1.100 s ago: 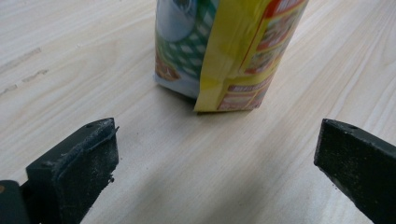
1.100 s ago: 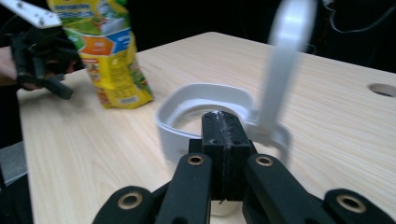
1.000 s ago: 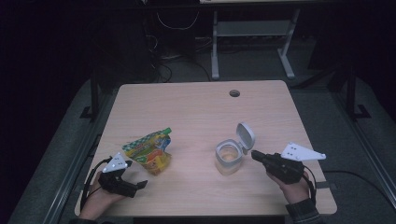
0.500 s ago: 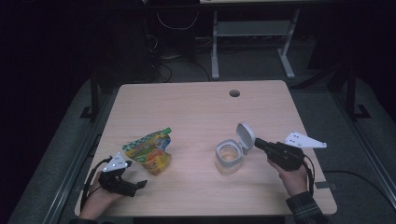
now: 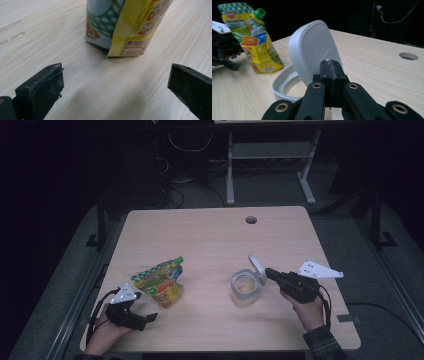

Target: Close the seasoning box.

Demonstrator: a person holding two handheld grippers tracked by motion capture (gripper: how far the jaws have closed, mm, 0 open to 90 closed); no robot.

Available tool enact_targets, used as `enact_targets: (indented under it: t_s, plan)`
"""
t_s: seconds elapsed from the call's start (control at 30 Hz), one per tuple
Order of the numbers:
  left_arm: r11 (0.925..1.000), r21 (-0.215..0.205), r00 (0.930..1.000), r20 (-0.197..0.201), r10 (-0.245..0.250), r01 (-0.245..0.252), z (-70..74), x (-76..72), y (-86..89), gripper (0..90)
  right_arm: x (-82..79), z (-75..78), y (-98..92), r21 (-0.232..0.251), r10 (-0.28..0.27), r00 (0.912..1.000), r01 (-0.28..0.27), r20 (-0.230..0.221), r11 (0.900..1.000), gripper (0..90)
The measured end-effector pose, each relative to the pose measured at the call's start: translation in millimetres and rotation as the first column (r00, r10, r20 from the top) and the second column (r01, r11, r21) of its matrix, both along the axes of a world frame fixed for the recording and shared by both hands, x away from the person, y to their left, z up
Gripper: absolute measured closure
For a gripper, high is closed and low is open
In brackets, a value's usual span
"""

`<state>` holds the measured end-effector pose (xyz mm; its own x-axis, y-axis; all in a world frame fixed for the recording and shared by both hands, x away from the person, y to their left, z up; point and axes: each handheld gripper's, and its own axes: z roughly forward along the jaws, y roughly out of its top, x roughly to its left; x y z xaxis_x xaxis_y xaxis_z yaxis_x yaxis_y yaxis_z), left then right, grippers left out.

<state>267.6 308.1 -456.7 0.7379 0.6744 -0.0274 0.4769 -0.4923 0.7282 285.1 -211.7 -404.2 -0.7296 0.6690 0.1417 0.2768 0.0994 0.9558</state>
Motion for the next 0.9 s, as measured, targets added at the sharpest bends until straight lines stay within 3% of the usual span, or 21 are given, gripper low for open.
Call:
enact_targets:
  t_s: [0.37, 0.53, 0.7, 0.9]
  plan:
    - [0.9999, -0.015, 0.9999, -0.004, 0.009, -0.009, 0.8, -0.8, -0.2, 0.0, -1.5, -1.4, -4.7, -0.015, -0.021, 0.9998, 0.021, 0.006, 1.0, 89.3]
    - [0.9995, -0.027, 0.9998, -0.003, 0.018, -0.018, 1.2, -1.6, 0.0, 0.0, -2.2, -6.1, -11.9, -0.029, -0.044, 0.9989, 0.044, -0.016, 0.999, 86.3]
    - [0.9994, -0.028, 0.9998, -0.008, 0.021, -0.021, -0.6, -2.7, 1.3, 0.0, -1.5, -11.0, -18.7, -0.046, -0.064, 0.9975, 0.062, -0.032, 0.997, 80.7]
    - [0.9995, -0.025, 0.9998, -0.002, 0.021, -0.021, -0.3, -5.0, 4.0, 0.0, -1.2, -16.8, -23.7, -0.073, -0.086, 0.9951, 0.082, -0.049, 0.994, 65.4]
